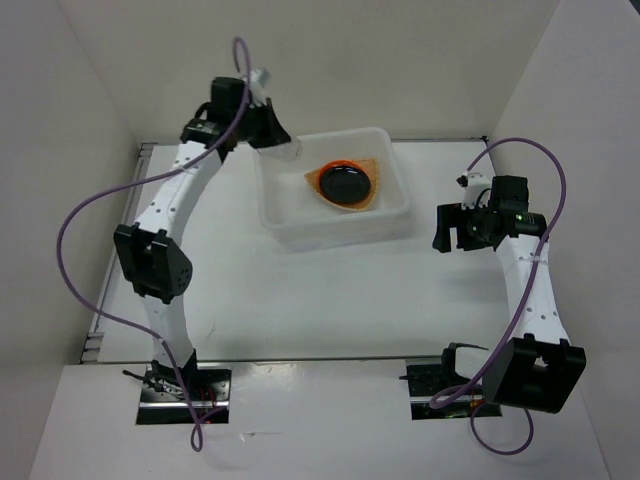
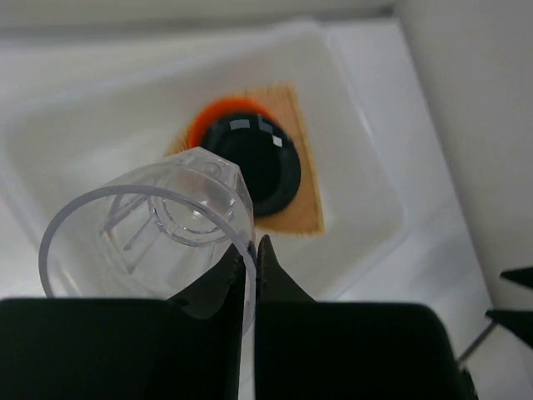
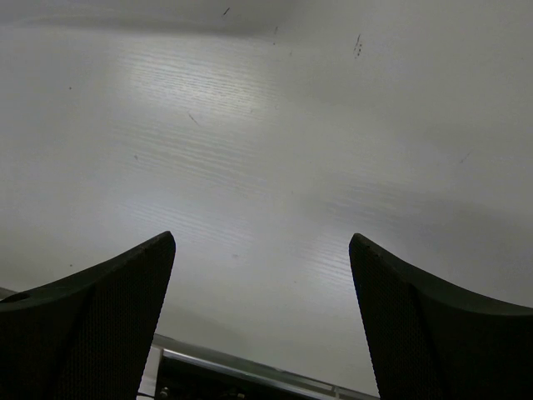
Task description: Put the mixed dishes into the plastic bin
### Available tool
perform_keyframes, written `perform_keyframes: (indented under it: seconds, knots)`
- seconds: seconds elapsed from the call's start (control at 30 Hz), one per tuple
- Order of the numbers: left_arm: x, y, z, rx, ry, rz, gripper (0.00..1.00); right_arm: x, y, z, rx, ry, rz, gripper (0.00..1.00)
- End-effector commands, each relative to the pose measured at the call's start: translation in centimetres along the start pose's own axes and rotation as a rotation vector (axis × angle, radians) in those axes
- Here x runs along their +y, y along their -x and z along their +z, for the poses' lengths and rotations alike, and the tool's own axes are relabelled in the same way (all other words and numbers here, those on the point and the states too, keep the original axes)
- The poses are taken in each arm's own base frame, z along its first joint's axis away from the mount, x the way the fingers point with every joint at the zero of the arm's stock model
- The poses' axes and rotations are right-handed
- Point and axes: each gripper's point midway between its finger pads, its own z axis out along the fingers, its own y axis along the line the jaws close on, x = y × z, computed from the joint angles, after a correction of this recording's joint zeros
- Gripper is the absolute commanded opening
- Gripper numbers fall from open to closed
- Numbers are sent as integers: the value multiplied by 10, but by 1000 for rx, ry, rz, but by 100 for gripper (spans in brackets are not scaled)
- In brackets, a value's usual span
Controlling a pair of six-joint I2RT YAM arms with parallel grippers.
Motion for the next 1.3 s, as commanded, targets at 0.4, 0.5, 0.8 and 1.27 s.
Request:
perform_keyframes:
  seconds: [0.4,0.5,0.8,1.27]
  knots:
    - [24,-186,32,524,293,203,0,-1,12,-5,-62,-9,-23,90]
    - [26,-208,36,575,303,214,2,-1,12,-5,-62,-9,-23,90]
    - [20,-246,55,642,302,255,13,-1,12,-5,-62,-9,-14,90]
    - [-16,-78,-11,162,509,311,100,-1,12,-5,-62,-9,-14,90]
